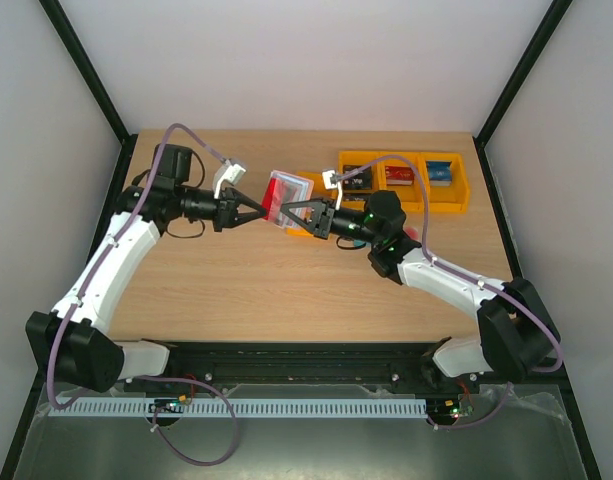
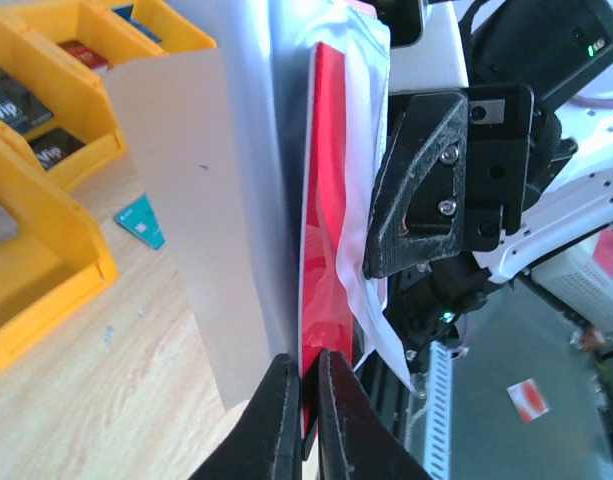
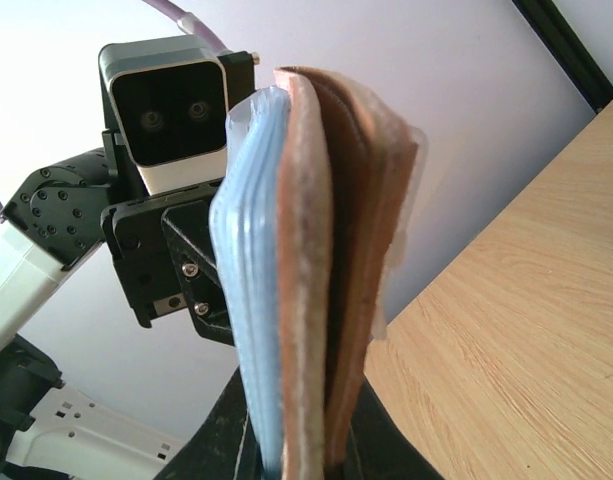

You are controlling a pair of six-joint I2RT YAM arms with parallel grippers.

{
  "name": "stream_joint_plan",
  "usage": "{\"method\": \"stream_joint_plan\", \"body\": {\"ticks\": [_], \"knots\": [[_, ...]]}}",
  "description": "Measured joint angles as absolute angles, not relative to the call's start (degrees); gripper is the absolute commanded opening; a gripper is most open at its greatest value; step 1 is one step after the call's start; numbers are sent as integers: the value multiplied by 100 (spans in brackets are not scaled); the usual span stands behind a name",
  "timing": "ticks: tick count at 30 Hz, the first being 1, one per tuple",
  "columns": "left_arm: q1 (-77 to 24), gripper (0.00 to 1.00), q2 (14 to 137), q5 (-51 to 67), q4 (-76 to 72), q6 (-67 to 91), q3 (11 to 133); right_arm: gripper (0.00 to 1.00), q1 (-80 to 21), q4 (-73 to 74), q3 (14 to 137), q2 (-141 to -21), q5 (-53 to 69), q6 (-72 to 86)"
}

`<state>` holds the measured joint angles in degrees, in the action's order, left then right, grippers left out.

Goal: Take the credit cards out of the card holder

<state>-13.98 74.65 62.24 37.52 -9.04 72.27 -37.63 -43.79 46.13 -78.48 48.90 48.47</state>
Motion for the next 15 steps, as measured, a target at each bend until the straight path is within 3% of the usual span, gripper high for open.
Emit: {"method": "stream_joint_plan", "body": {"ticks": [5, 11, 15], "knots": [[-1363, 2, 7465, 6281, 3728, -858, 7225, 6, -3741, -4344, 4613, -7852, 4875, 4801], [-1114, 2, 7465, 6289, 3872, -982, 7225, 4, -3688, -4029, 4606, -7817, 4803, 4606], [-327, 2, 7430, 6045, 3970, -1238, 7225, 2, -3345, -3382, 4362, -7511, 4696, 4359]]}}
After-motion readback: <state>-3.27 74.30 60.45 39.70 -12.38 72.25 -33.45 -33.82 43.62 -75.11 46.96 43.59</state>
